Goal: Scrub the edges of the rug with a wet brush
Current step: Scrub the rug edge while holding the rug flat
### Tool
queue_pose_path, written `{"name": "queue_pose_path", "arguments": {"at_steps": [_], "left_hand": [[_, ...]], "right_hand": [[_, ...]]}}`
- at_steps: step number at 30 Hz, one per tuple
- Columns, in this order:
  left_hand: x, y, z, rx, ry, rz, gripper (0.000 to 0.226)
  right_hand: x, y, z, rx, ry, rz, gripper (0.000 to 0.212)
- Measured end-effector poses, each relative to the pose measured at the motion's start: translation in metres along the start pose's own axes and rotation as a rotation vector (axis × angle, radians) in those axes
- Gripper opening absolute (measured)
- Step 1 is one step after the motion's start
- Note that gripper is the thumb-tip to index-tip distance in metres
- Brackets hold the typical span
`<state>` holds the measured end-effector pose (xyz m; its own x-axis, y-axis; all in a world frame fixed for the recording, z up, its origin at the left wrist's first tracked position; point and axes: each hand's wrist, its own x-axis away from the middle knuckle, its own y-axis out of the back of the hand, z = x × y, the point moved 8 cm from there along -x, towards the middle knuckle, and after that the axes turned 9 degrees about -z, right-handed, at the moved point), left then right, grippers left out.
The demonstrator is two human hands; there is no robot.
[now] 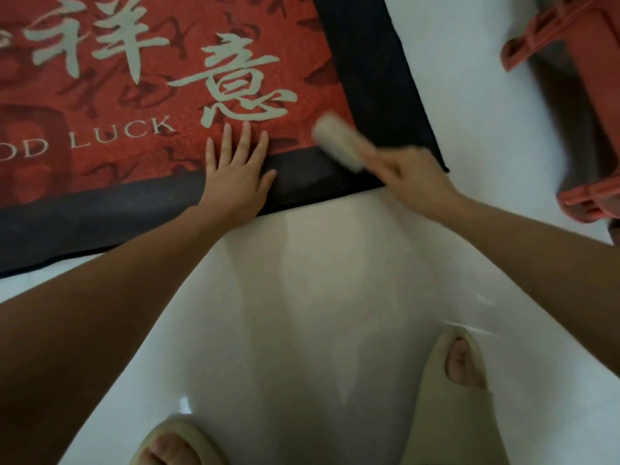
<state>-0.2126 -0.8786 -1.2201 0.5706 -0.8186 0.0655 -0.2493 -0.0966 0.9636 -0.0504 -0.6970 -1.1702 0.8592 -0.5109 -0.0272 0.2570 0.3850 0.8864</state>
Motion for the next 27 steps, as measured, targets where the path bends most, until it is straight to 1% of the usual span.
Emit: {"name": "queue_pose_path", "arguments": {"at_steps": [1, 2, 3, 4, 6, 8, 9, 10, 11, 12, 13, 14, 15, 16, 18, 19, 20, 21, 22, 25, 27], "left_hand": [[-0.004, 0.001, -0.011, -0.009, -0.043, -0.009, 0.064], [-0.009, 0.001, -0.026, -0.013, -0.1, -0.014, 0.065], [-0.017, -0.002, -0.041, -0.004, -0.145, -0.004, 0.067], [-0.024, -0.006, -0.054, 0.017, -0.157, 0.037, 0.069], [-0.03, -0.018, -0.069, 0.044, -0.108, 0.156, 0.073], [-0.033, -0.027, -0.071, 0.017, -0.065, 0.15, 0.073], [-0.033, -0.028, -0.071, 0.003, -0.059, 0.123, 0.073], [-0.032, -0.027, -0.071, -0.009, -0.06, 0.093, 0.072], [-0.031, -0.027, -0.07, -0.019, -0.063, 0.073, 0.071], [-0.031, -0.028, -0.072, -0.022, -0.071, 0.067, 0.07], [-0.03, -0.029, -0.072, -0.018, -0.072, 0.063, 0.07], [-0.031, -0.03, -0.071, -0.023, -0.07, 0.054, 0.07], [-0.031, -0.031, -0.07, -0.041, -0.069, 0.042, 0.07], [-0.032, -0.031, -0.07, -0.061, -0.071, 0.025, 0.069], [-0.03, -0.028, -0.071, -0.067, -0.052, 0.025, 0.069], [-0.03, -0.028, -0.073, -0.057, -0.053, 0.043, 0.069], [-0.031, -0.028, -0.073, -0.044, -0.055, 0.061, 0.069], [-0.031, -0.027, -0.072, -0.032, -0.047, 0.074, 0.069], [-0.031, -0.025, -0.072, -0.022, -0.04, 0.083, 0.069], [-0.032, -0.025, -0.076, -0.059, -0.041, 0.141, 0.068], [-0.033, -0.023, -0.082, -0.075, 0.005, 0.199, 0.071]], "right_hand": [[-0.023, -0.003, -0.007, -0.053, -0.05, -0.088, 0.035], [-0.035, -0.008, -0.006, -0.079, -0.069, -0.139, 0.036], [-0.035, -0.015, -0.007, -0.051, -0.07, -0.131, 0.037], [-0.02, -0.018, -0.007, -0.037, -0.074, -0.104, 0.038], [0.035, -0.016, -0.007, -0.023, -0.032, 0.012, 0.04], [0.08, 0.001, -0.011, -0.04, 0.007, 0.192, 0.04], [0.081, 0.01, -0.018, -0.009, 0.049, 0.2, 0.039], [0.067, 0.018, -0.024, 0.005, 0.085, 0.142, 0.038], [0.041, 0.026, -0.029, 0.008, 0.068, 0.04, 0.036], [0.015, 0.027, -0.038, 0.029, 0.013, -0.06, 0.036], [-0.007, 0.021, -0.043, 0.04, -0.056, -0.1, 0.036], [-0.02, 0.012, -0.041, 0.026, -0.098, -0.093, 0.037], [-0.022, 0.003, -0.04, 0.021, -0.097, -0.052, 0.038], [-0.012, 0.001, -0.036, 0.022, -0.043, 0.017, 0.038], [0.029, 0.013, -0.026, 0.036, 0.112, 0.243, 0.04], [0.05, 0.026, -0.026, 0.068, 0.16, 0.363, 0.04], [0.057, 0.039, -0.029, 0.118, 0.186, 0.439, 0.04], [0.05, 0.05, -0.033, 0.147, 0.212, 0.434, 0.039], [0.034, 0.06, -0.038, 0.165, 0.214, 0.375, 0.039], [-0.011, 0.06, -0.065, 0.188, 0.031, 0.117, 0.04], [0.009, 0.041, -0.076, 0.115, -0.092, 0.057, 0.042]]}}
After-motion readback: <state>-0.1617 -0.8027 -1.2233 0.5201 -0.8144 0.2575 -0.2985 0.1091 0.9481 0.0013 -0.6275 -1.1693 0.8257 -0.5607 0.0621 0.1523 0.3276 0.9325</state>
